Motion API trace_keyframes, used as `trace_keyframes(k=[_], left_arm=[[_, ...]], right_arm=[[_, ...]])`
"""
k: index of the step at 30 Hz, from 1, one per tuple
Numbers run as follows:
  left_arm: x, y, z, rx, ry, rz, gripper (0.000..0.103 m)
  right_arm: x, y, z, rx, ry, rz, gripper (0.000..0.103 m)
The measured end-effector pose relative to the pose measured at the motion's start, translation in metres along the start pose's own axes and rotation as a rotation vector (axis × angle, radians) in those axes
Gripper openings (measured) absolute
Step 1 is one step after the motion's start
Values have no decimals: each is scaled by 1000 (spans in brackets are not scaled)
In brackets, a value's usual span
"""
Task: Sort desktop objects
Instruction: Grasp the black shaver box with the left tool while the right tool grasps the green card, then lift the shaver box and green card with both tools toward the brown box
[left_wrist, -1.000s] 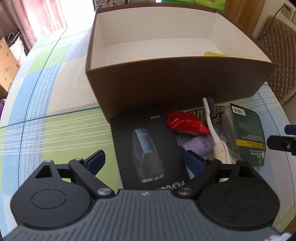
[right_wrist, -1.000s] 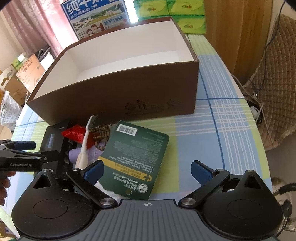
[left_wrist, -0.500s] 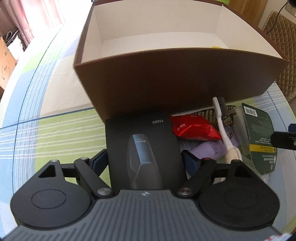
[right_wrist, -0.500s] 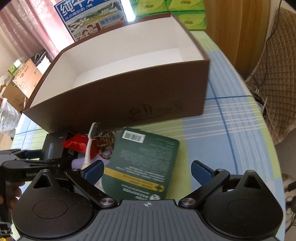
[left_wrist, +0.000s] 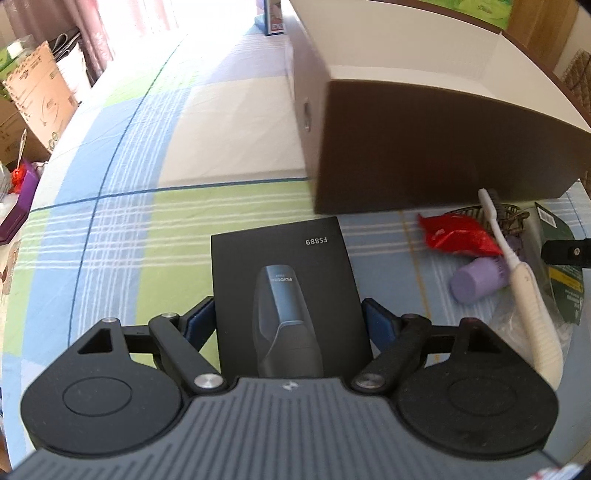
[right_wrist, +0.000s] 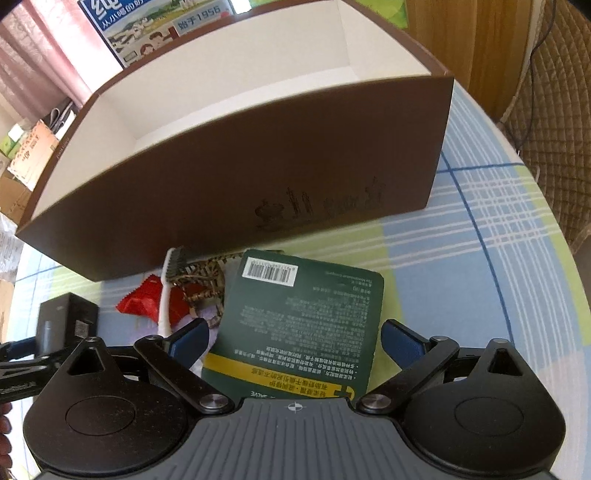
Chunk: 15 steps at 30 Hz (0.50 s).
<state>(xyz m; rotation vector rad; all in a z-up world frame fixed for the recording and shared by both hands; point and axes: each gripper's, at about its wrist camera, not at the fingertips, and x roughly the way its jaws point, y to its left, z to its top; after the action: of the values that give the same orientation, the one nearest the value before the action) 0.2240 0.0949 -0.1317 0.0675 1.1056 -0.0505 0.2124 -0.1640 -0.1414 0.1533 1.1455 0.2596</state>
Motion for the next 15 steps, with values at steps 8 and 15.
trace_keyframes(k=[8,15], left_arm=[[-3,3,2,18,0,19,81],[1,2,-1,25,21,28,81]], right_arm=[[-9,-1,-11,-88,-24,-6,88],[-23,-8,-18,-86,-32,-14,87]])
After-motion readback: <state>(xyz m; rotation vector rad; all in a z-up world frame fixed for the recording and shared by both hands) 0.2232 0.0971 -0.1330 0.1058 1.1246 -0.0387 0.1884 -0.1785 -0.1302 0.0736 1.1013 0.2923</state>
